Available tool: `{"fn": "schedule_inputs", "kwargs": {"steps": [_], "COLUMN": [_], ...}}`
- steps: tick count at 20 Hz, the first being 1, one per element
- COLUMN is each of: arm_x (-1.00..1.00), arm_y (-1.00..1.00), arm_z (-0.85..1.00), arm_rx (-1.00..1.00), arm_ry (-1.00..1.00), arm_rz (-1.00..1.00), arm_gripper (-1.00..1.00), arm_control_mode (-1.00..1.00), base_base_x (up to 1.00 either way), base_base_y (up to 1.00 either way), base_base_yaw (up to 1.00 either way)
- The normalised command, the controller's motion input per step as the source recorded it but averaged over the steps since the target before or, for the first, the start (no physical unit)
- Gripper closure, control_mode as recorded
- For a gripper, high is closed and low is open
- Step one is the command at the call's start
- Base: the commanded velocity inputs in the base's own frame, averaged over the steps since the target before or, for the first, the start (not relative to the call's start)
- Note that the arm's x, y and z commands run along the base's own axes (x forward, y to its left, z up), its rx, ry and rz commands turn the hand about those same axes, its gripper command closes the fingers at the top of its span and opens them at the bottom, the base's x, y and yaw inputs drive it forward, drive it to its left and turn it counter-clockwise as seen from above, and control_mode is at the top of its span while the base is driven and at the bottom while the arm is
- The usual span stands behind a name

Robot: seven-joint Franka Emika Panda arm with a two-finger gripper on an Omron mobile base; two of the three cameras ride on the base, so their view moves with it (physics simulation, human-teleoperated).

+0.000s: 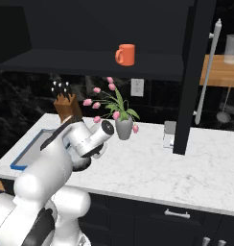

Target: Pick the kettle from the counter and place it on the tray. Then pick the mug from the cabinet and place it on the tray. Then close the cabinet doors.

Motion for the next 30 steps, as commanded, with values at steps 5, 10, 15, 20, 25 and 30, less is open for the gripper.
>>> {"fn": "schedule_inputs", "kwargs": {"steps": [5,10,15,20,25,30], "arm_x": [0.00,0.09,0.50,0.77,0.61,0.42], "arm_y": [0.83,1.00,0.96,0.69,0.14,0.00], "arm_z": [0.74,0.36,0.01,-0.06,-0.09,-0.23], "arm_rx": [0.00,0.00,0.00,0.00,0.01,0.05], "arm_ry": [-0.17,-0.10,-0.01,0.00,0.06,0.03], "arm_rz": [-0.09,-0.10,-0.08,-0.08,-0.02,0.00], "arm_gripper": [1.00,1.00,1.00,1.00,1.00,1.00], "arm_control_mode": [-1.00,-1.00,-1.00,-1.00,-1.00,-1.00], "base_base_x": [0.00,0.00,0.00,0.00,0.00,0.00], "base_base_y": [0.00,0.00,0.00,0.00,0.00,0.00], "base_base_yaw": [0.00,0.00,0.00,0.00,0.00,0.00]}}
